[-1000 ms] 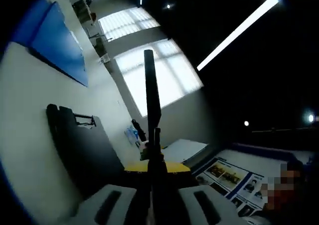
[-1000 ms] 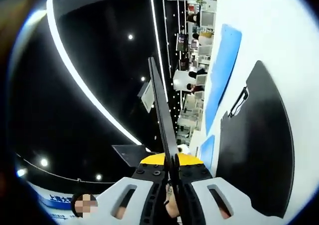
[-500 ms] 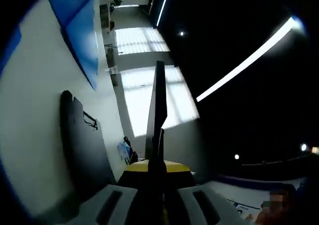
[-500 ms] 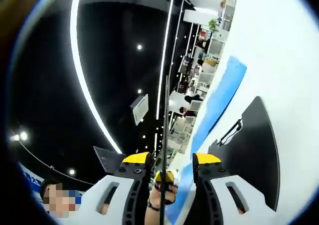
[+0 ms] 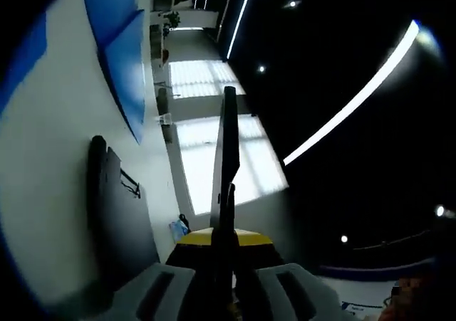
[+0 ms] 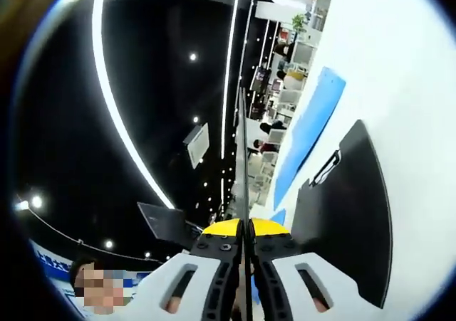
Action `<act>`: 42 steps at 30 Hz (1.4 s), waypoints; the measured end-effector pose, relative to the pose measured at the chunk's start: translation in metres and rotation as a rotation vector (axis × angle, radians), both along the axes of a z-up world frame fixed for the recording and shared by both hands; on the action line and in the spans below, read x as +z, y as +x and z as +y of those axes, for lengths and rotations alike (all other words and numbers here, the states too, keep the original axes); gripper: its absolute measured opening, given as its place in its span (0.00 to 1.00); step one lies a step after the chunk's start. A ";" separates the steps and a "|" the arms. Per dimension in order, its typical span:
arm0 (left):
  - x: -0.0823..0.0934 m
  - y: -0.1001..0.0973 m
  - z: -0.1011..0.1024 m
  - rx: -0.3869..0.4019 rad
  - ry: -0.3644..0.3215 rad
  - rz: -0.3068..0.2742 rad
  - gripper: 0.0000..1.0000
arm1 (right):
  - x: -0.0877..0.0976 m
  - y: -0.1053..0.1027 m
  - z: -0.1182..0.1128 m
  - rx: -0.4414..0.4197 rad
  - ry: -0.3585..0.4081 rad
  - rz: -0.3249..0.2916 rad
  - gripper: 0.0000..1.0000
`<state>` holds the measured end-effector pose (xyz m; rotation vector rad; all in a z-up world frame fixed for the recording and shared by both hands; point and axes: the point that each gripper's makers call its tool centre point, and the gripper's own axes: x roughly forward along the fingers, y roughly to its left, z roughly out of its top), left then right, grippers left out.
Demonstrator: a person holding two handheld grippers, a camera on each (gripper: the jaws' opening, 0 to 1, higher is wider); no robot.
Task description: Organize the scattered folders on the table and sort them into different groups
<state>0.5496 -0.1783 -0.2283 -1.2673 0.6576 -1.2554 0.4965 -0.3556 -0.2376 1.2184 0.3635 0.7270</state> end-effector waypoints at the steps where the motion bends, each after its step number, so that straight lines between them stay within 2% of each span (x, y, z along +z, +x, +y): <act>1: -0.001 -0.002 -0.001 0.000 0.017 -0.011 0.11 | -0.001 0.001 -0.005 -0.008 0.010 0.012 0.06; 3: -0.004 -0.021 -0.008 -0.007 0.071 -0.045 0.11 | -0.003 0.002 -0.009 -0.023 0.015 0.027 0.06; 6: -0.010 -0.032 -0.013 -0.021 0.093 -0.052 0.11 | -0.012 0.002 -0.014 -0.035 0.029 0.041 0.07; 9: -0.012 -0.034 -0.014 -0.025 0.107 -0.060 0.12 | -0.024 -0.002 -0.014 -0.041 0.034 0.064 0.07; 10: -0.026 -0.035 -0.017 -0.032 0.153 -0.069 0.12 | -0.028 -0.003 -0.014 -0.043 0.036 0.071 0.07; 15: -0.047 -0.033 -0.018 -0.040 0.212 -0.069 0.13 | -0.055 -0.009 -0.011 -0.069 -0.025 0.120 0.08; 19: -0.051 -0.031 -0.020 -0.035 0.223 -0.059 0.13 | -0.062 -0.009 -0.012 -0.091 -0.041 0.119 0.09; 21: -0.053 -0.035 -0.022 -0.030 0.235 -0.068 0.13 | -0.067 -0.007 -0.014 -0.106 -0.068 0.121 0.09; 25: -0.058 -0.028 -0.022 -0.014 0.262 -0.083 0.13 | -0.073 -0.004 -0.018 -0.119 -0.085 0.131 0.10; 30: -0.063 -0.023 -0.022 -0.002 0.291 -0.094 0.14 | -0.083 0.003 -0.028 -0.145 -0.179 0.124 0.12; 35: -0.066 -0.019 -0.022 0.000 0.303 -0.101 0.14 | -0.088 0.002 -0.024 -0.159 -0.314 0.115 0.14; 42: -0.073 -0.017 -0.021 0.004 0.341 -0.122 0.15 | -0.092 0.000 -0.020 -0.175 -0.430 0.096 0.16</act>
